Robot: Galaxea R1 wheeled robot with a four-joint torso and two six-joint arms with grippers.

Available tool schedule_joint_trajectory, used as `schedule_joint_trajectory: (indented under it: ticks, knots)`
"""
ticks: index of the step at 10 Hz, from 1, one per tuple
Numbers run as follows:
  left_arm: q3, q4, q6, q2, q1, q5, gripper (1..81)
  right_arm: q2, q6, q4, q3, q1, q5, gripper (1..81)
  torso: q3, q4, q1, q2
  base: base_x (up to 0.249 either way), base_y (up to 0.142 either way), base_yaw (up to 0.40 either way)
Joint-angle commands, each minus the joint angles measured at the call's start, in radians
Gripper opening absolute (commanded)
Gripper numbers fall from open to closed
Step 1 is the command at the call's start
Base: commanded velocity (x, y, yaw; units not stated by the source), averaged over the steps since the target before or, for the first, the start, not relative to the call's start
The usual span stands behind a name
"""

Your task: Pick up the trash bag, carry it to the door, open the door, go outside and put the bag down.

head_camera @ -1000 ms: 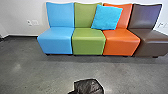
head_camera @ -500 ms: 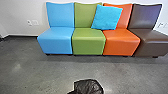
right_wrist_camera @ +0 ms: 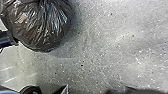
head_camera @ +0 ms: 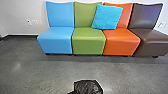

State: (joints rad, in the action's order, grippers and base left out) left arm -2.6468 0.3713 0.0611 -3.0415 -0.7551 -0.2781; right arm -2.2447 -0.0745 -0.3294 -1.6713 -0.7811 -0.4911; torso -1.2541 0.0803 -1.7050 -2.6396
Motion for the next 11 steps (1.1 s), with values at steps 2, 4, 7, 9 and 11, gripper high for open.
schedule_joint_trajectory:
  ticks: [2, 4, 7, 9, 11]
  knots:
    - [0.011, 0.008, 0.002, 0.009, 0.115, -0.064, 1.0, 0.043, -0.001, -0.03, 0.012, 0.098, -0.066, 81.1, 0.0, 0.0, 0.083, 0.13, 0.0, 0.0, 0.0]
    - [0.034, 0.005, 0.002, 0.022, 0.113, -0.066, 1.0, 0.043, 0.001, -0.028, 0.012, 0.091, -0.064, 81.1, 0.0, 0.0, 0.129, 0.204, 0.0, 0.0, 0.0]
    - [0.065, 0.006, 0.002, 0.044, 0.112, -0.066, 1.0, 0.044, 0.001, -0.027, 0.01, 0.085, -0.064, 81.1, 0.0, 0.0, 0.2, 0.318, 0.0, 0.0, 0.0]
    - [0.067, 0.012, 0.002, 0.05, 0.107, -0.066, 1.0, 0.043, 0.001, -0.03, 0.002, 0.082, -0.064, 81.1, 0.105, 0.0, 0.241, 0.386, 0.0, 0.0, 0.0]
    - [0.067, 0.012, 0.002, 0.053, 0.102, -0.066, 1.0, 0.041, 0.001, -0.028, -0.004, 0.07, -0.061, 81.1, 0.152, 0.0, 0.275, 0.442, 0.0, 0.0, 0.0]
